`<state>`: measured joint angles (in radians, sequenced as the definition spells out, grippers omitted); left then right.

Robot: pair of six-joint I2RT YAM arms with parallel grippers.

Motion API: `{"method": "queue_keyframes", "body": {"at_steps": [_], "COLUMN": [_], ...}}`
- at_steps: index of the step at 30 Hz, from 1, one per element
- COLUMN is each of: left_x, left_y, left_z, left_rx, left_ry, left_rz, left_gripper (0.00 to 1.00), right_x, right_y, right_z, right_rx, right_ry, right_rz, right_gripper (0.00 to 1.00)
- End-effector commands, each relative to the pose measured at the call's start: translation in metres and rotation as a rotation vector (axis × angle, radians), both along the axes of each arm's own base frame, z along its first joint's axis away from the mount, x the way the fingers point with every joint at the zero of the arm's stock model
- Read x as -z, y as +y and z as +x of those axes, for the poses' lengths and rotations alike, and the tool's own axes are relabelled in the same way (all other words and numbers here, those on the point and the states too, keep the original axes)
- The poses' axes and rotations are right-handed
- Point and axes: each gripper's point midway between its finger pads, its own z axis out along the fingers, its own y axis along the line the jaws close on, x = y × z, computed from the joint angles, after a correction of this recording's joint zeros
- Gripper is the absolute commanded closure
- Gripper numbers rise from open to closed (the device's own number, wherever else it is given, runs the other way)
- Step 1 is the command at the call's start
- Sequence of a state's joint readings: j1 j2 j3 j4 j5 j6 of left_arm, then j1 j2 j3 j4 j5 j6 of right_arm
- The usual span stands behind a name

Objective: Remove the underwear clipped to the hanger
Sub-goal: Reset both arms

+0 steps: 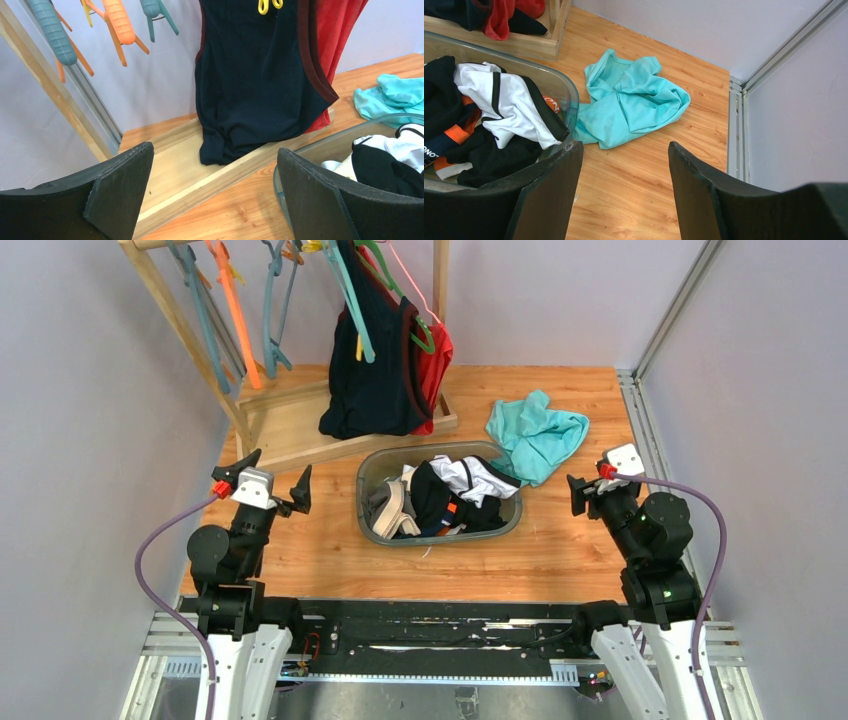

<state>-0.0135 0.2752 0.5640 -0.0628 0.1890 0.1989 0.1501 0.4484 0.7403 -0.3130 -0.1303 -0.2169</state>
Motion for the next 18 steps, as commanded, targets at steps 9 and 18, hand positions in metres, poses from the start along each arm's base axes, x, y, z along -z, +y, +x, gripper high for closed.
{"method": "queue_keyframes", "body": {"at_steps": [9, 18], "left_x": [-0.0067, -0.0078], "left_y": [0.0008, 0.0023], "left_z": [-0.0034, -0.0041], "left_rx": [-0.003, -0.010], "left_ry": [-0.033, -0.037], "left_rz": [0.014, 0.015], "left_gripper": [0.02, 0.02], "right_x": [0.0027, 0.0007], "right_y": [-0.0047, -0.0069], "right_z": [0.0007, 0.0012], "right_rx": [0.019, 0.031], "right_ry": [-0.006, -0.012], "right_rz": [-0.007, -0.009], "right_gripper": [0.35, 0.35]}}
